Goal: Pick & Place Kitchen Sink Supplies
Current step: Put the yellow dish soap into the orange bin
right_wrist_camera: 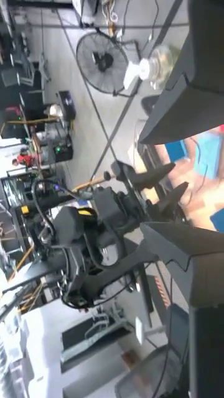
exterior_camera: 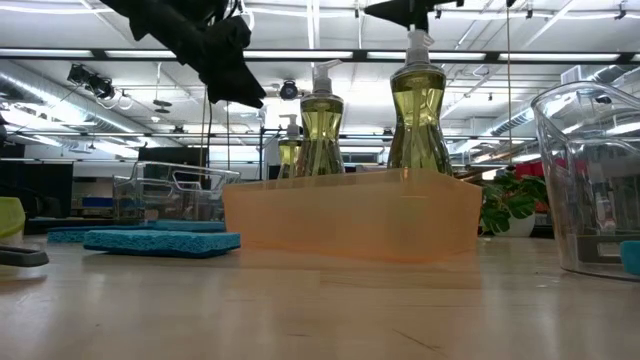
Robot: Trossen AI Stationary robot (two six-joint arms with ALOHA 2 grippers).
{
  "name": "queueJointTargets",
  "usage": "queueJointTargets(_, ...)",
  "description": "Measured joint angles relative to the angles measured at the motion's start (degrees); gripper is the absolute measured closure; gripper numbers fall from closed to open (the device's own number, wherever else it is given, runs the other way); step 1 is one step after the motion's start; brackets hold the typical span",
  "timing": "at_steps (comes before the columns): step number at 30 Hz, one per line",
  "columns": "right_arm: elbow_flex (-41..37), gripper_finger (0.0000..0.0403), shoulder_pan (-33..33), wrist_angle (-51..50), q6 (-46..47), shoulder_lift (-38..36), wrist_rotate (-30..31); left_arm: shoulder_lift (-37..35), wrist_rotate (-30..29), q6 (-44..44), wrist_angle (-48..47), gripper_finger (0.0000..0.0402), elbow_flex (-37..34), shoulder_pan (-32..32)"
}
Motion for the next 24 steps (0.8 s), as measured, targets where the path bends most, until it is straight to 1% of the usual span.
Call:
queueJointTargets(6, 0.00, 0.0188, -2.04, -6.83, -0.05, -4.08, 0.02, 0.00, -0.77, -0.24, 4.32, 0.0236, 0.00, 0.00)
queueJointTargets(13, 0.00, 0.0188, -2.72, -10.01, -0.05, -6.16, 0.02, 0.00, -2.33, -0.44, 10.96, 0.0246, 0.00, 0.05)
queueJointTargets(20, 0.00, 0.0188, -2.72, -10.20, 2.05, -6.11, 0.00, 0.02, -2.91, -2.25, 10.61, 0.0246, 2.85, 0.59)
queueJointTargets(24, 0.00, 0.0188, -2.72, -10.18, 2.07, -6.09, -0.55, 0.05, -7.30, -2.10, 10.47, 0.0246, 5.59, 1.33)
